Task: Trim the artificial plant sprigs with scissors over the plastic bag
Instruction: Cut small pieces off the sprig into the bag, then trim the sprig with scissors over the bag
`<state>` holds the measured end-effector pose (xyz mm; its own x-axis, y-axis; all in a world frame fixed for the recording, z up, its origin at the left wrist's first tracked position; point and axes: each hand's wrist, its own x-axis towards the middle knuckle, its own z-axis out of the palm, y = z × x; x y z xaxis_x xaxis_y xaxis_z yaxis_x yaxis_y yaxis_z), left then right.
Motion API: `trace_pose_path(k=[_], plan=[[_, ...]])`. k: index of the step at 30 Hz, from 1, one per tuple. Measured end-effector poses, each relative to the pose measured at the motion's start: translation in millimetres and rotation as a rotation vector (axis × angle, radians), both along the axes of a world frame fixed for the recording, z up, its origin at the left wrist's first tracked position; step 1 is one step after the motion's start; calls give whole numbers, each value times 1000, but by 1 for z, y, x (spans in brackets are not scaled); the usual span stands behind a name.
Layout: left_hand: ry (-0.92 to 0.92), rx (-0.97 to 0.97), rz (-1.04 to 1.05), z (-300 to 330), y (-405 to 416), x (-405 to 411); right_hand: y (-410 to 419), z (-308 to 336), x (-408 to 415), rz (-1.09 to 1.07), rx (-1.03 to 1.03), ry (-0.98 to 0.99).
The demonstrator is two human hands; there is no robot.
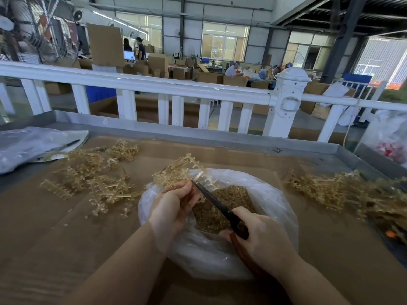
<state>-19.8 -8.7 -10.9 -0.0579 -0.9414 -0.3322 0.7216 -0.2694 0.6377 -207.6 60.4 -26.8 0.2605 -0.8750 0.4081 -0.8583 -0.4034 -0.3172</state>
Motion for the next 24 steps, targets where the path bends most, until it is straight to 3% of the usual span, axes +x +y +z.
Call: trace_pose_path(k=[18,24], plan=[[-70,129,54,-1,-4,3,0,-4,1,-8,-31,79],[-61,92,29,-2,-2,4,1,-3,2,-2,-37,85]])
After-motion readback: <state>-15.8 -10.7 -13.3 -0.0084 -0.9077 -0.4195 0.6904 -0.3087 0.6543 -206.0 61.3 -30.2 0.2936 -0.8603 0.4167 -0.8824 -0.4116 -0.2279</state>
